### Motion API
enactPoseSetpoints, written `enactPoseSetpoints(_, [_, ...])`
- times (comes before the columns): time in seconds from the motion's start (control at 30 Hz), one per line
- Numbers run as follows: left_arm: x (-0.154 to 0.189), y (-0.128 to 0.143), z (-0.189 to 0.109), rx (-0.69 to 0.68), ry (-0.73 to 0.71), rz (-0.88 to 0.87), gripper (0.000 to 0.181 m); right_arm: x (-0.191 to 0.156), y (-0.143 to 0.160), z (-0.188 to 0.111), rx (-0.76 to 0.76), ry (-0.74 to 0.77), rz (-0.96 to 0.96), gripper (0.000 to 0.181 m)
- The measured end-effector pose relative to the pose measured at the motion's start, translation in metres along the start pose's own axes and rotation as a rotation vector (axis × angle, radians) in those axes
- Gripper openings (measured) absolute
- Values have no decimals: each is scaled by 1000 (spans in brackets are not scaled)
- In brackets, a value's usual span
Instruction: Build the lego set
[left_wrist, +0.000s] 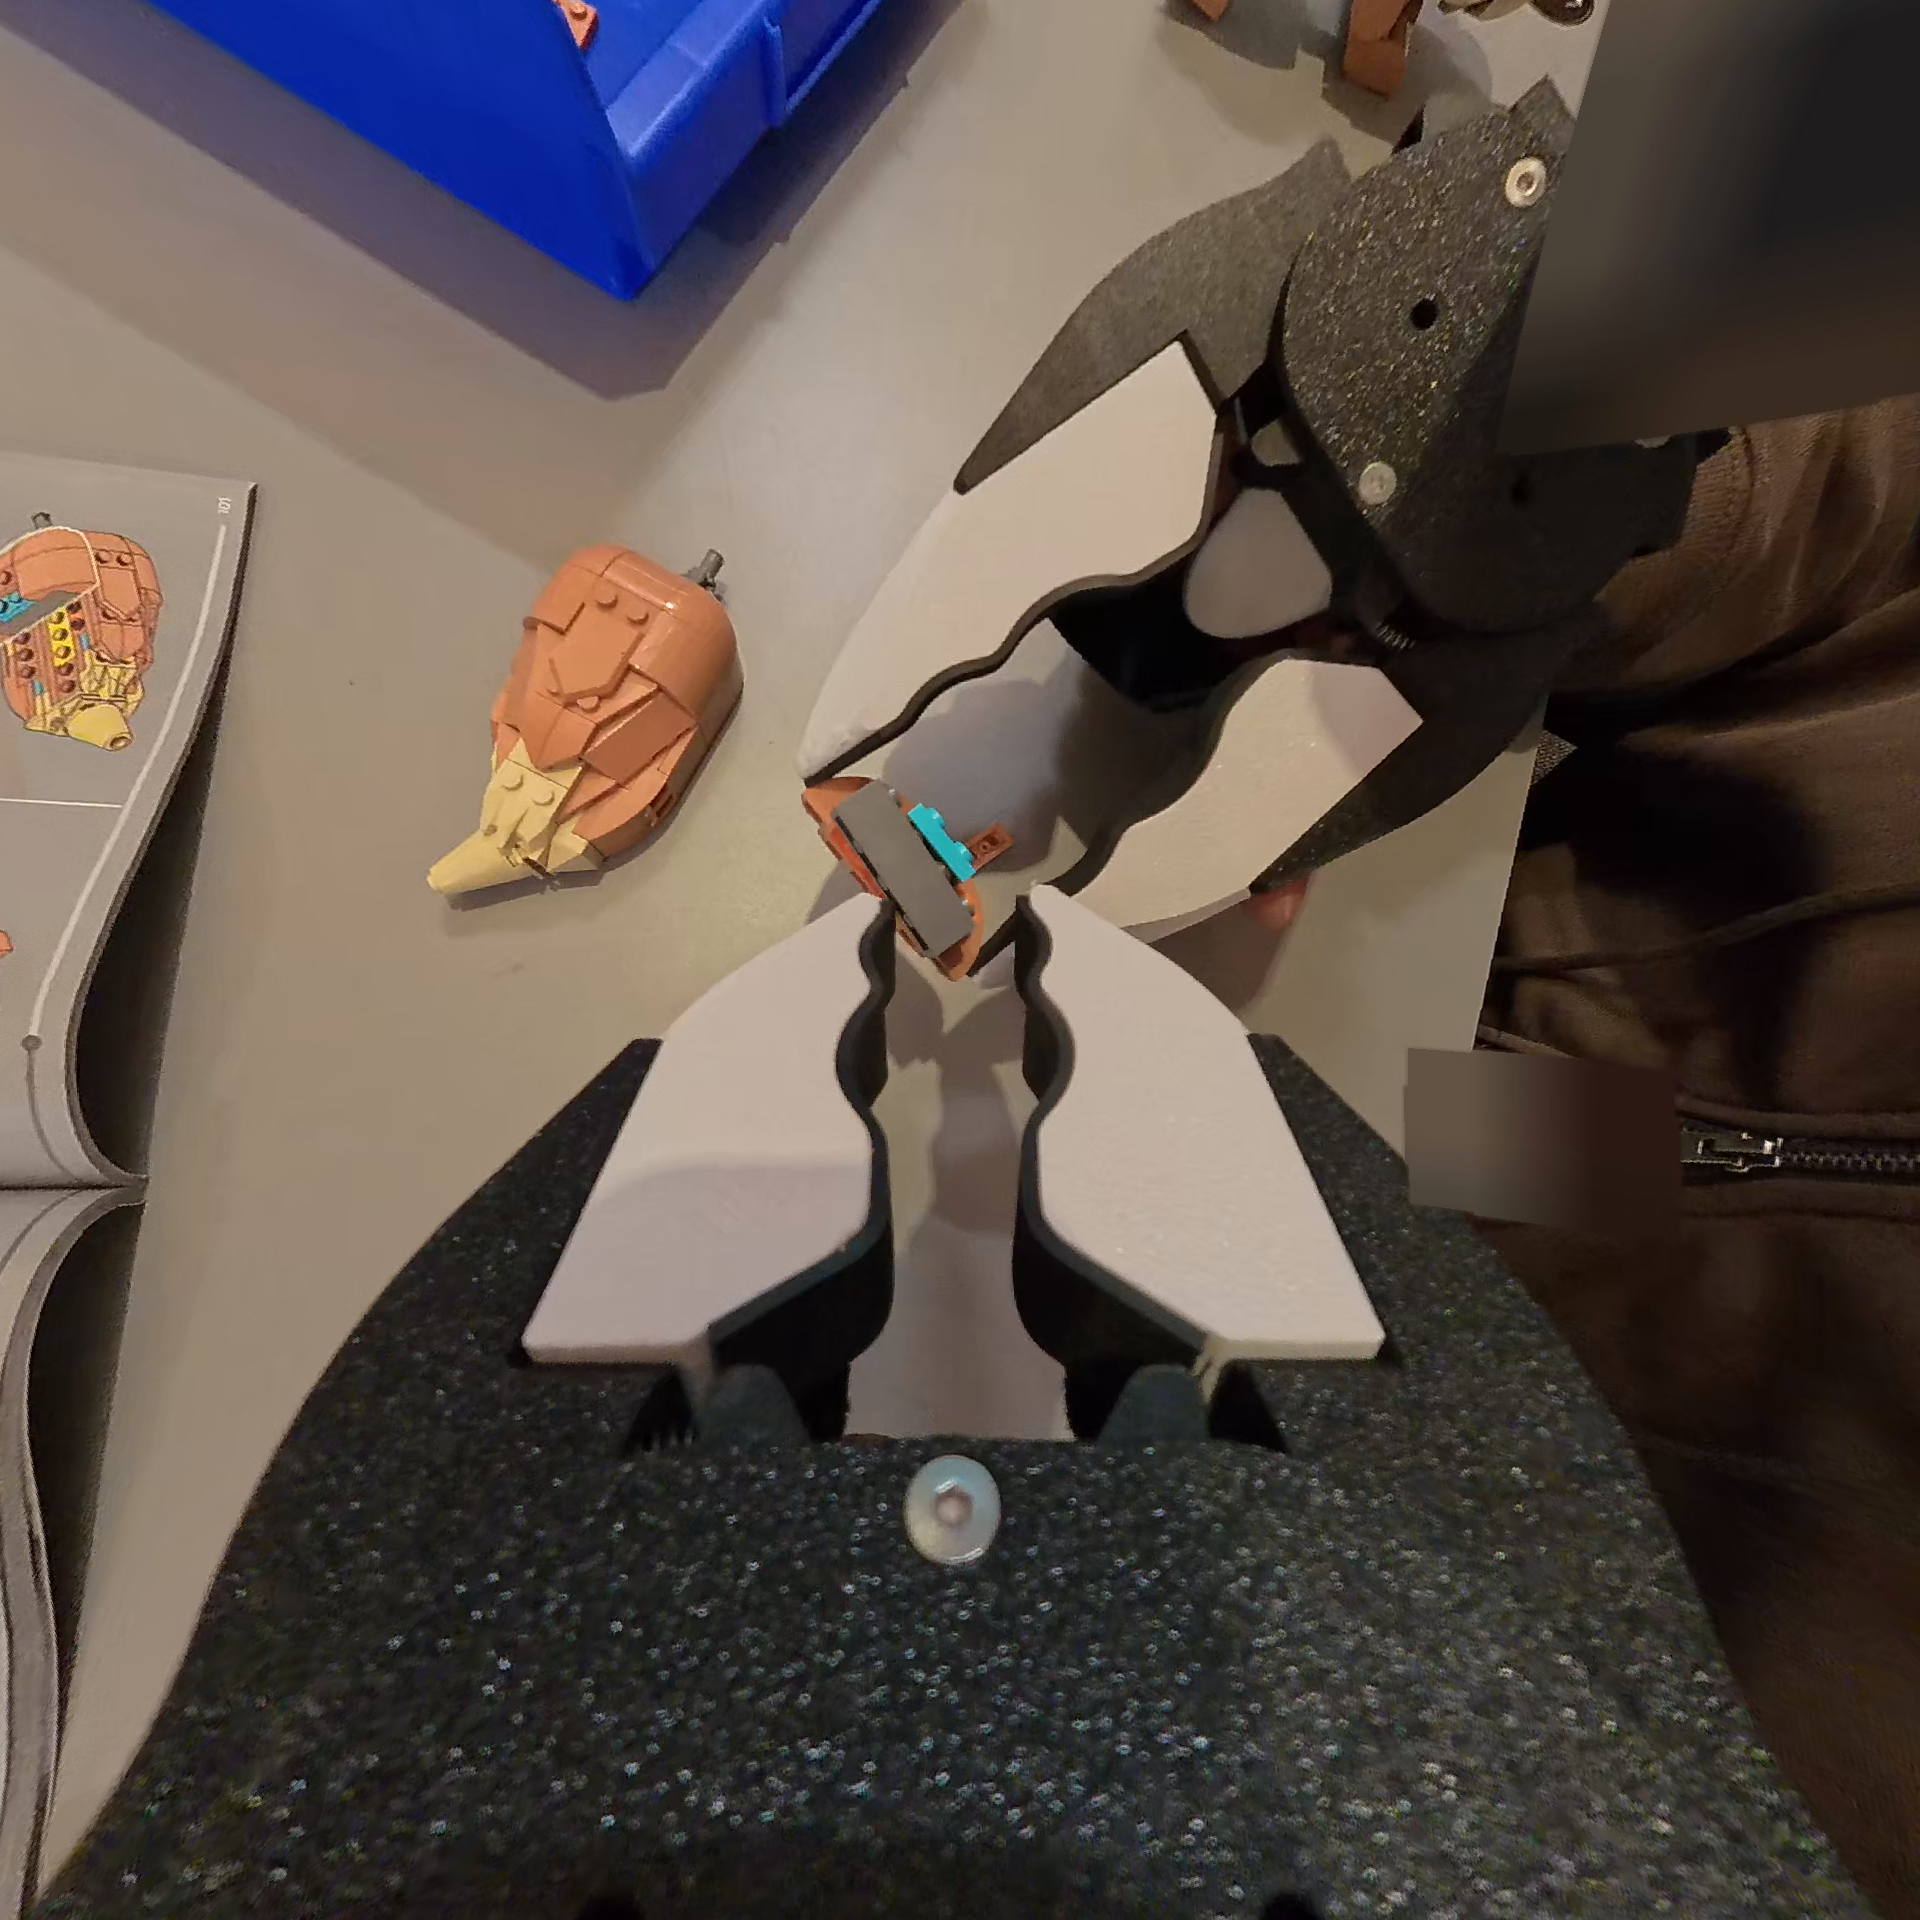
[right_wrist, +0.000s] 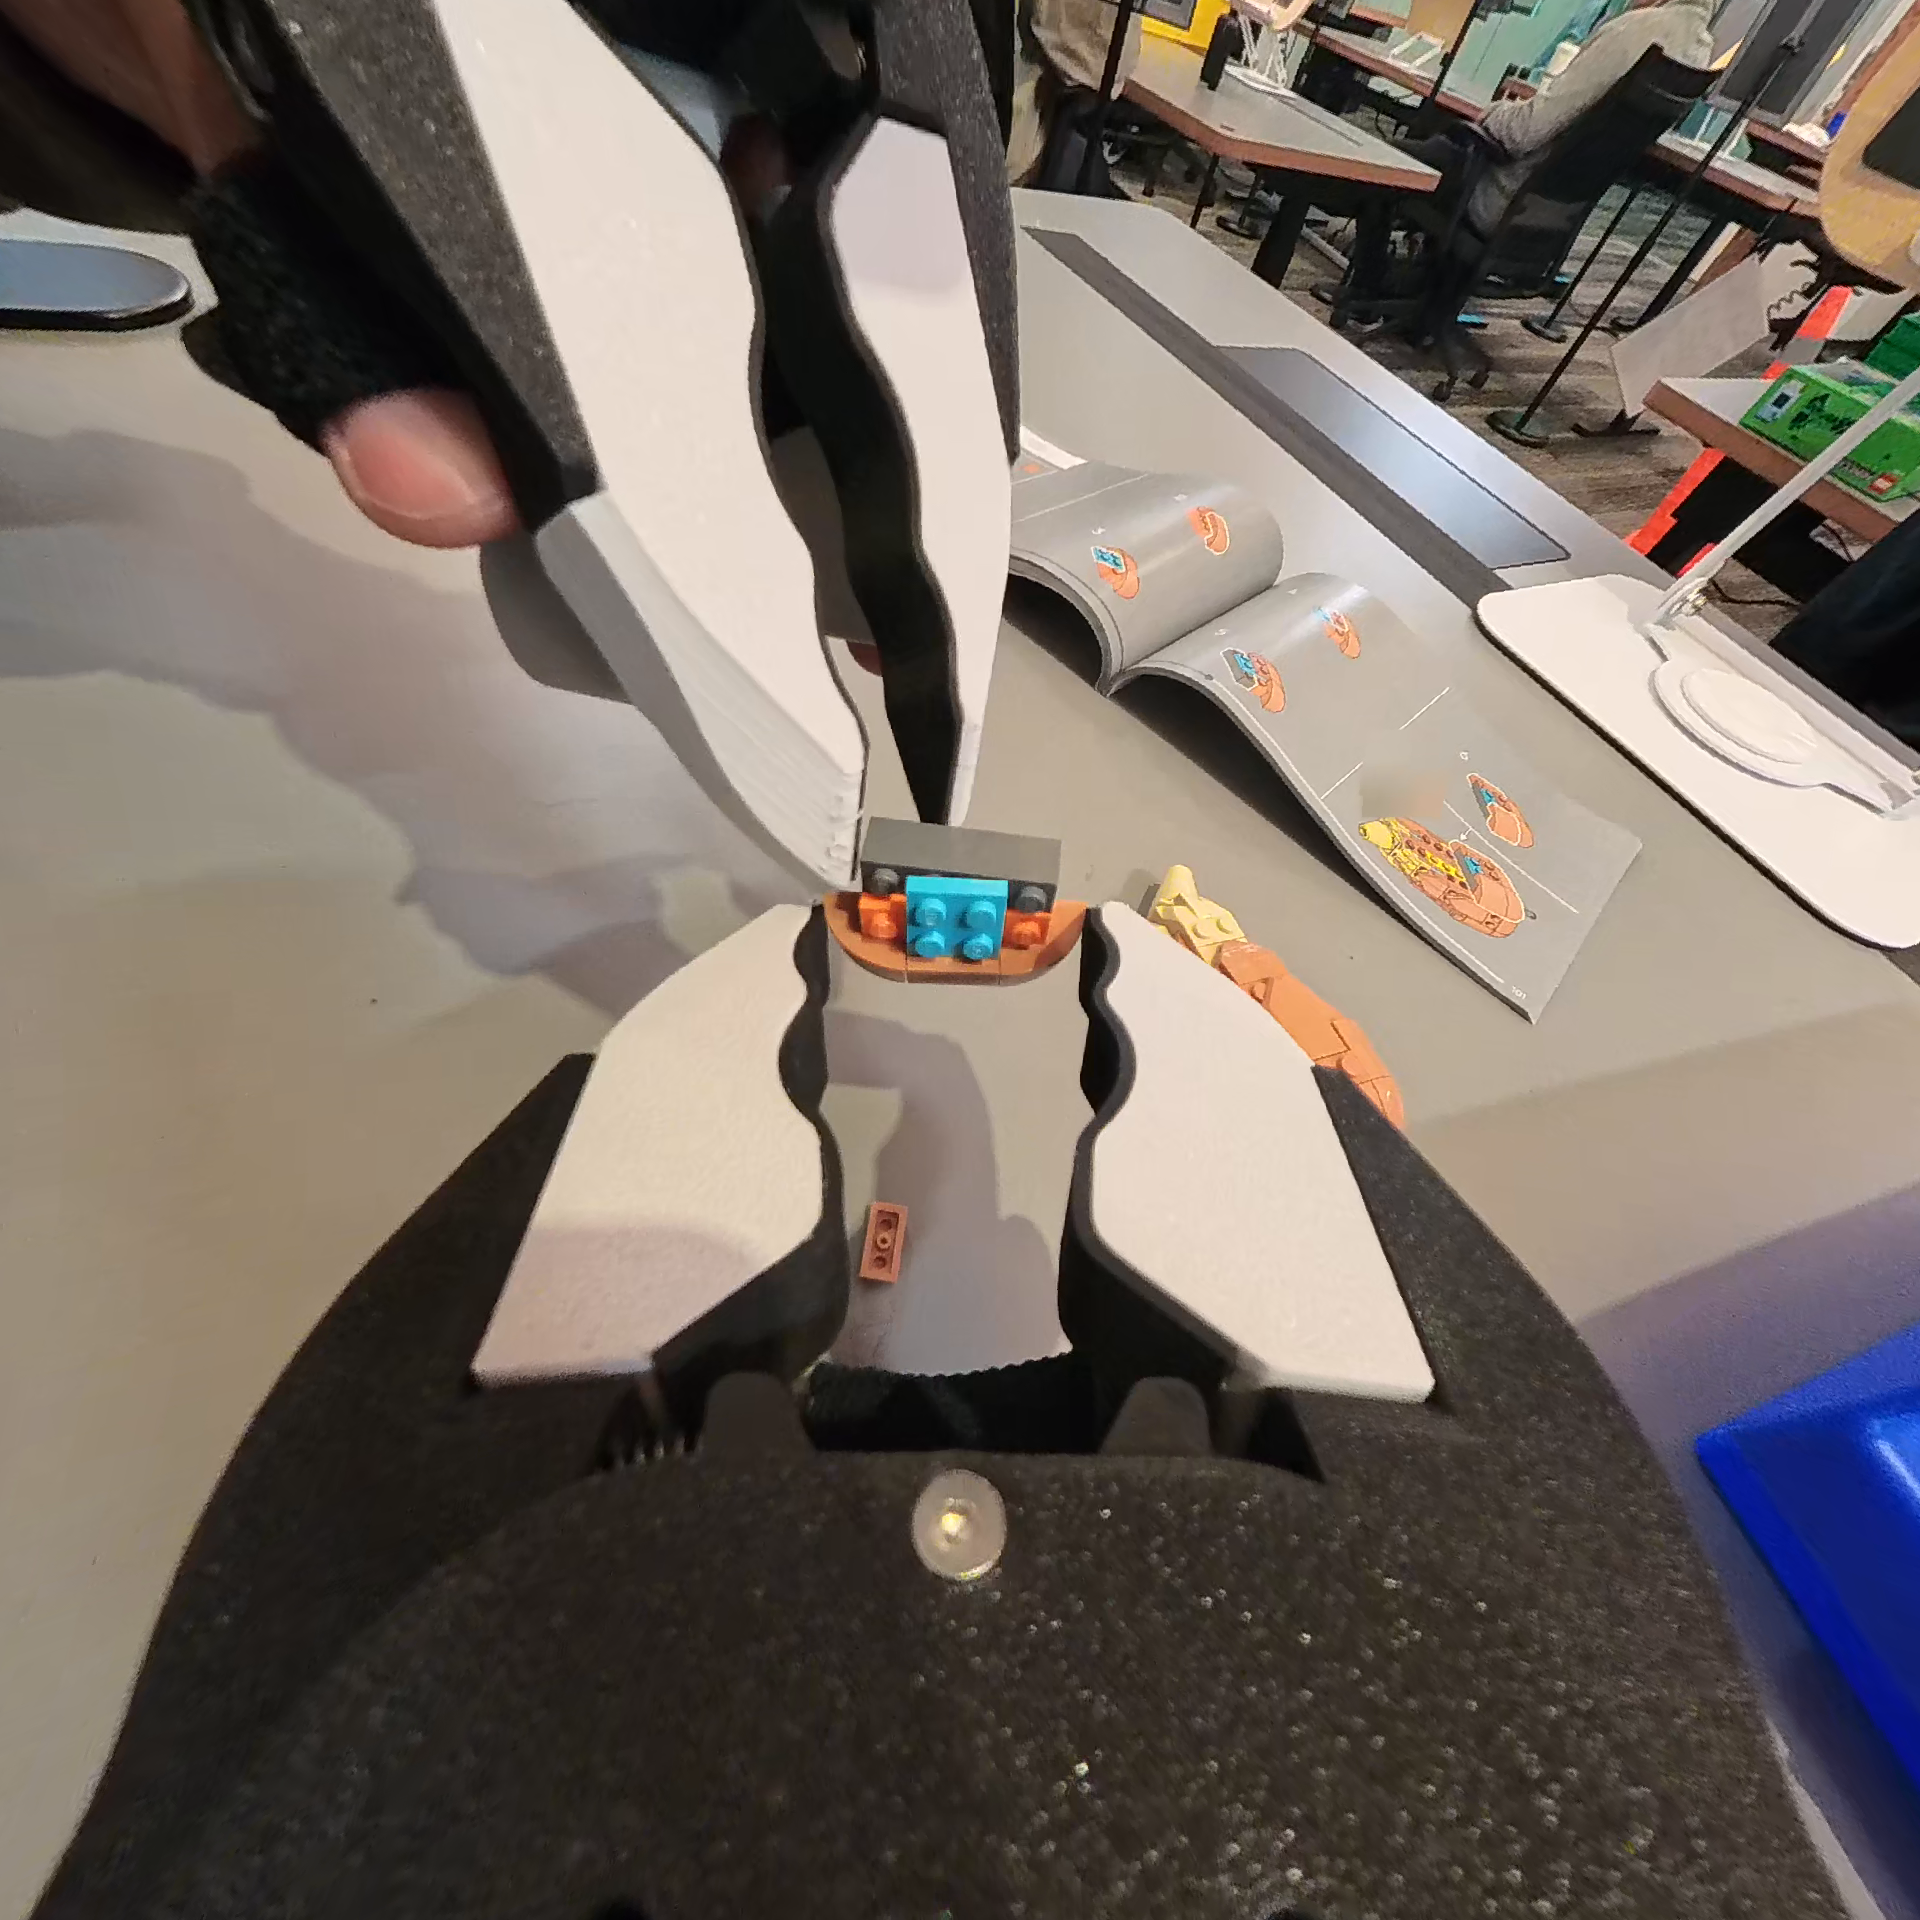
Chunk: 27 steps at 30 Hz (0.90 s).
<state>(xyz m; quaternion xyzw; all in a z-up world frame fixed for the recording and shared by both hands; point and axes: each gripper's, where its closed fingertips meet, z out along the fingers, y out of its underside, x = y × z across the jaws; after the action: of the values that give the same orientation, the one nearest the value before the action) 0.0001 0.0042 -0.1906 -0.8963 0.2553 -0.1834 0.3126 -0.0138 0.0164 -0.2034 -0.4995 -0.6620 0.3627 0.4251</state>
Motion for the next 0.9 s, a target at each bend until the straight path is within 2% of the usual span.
enactPoseSetpoints(0.27, [-5, -3, -5, 4, -30, -13, 22, 2, -4, -1, 17, 22, 18, 47])
enactPoseSetpoints(0.47, [-12, -12, -10, 28, -99, -69, 35, 11, -5, 0, 9, 122, 82, 47])
enactPoseSetpoints(0.63, [-17, -15, -7, -21, -183, -45, 38, 14, -7, 0, 19, 194, 138, 47])
enactPoseSetpoints(0.9, [-18, -13, 5, -118, -236, -3, 34, 15, -7, 1, 16, 236, 148, 47])
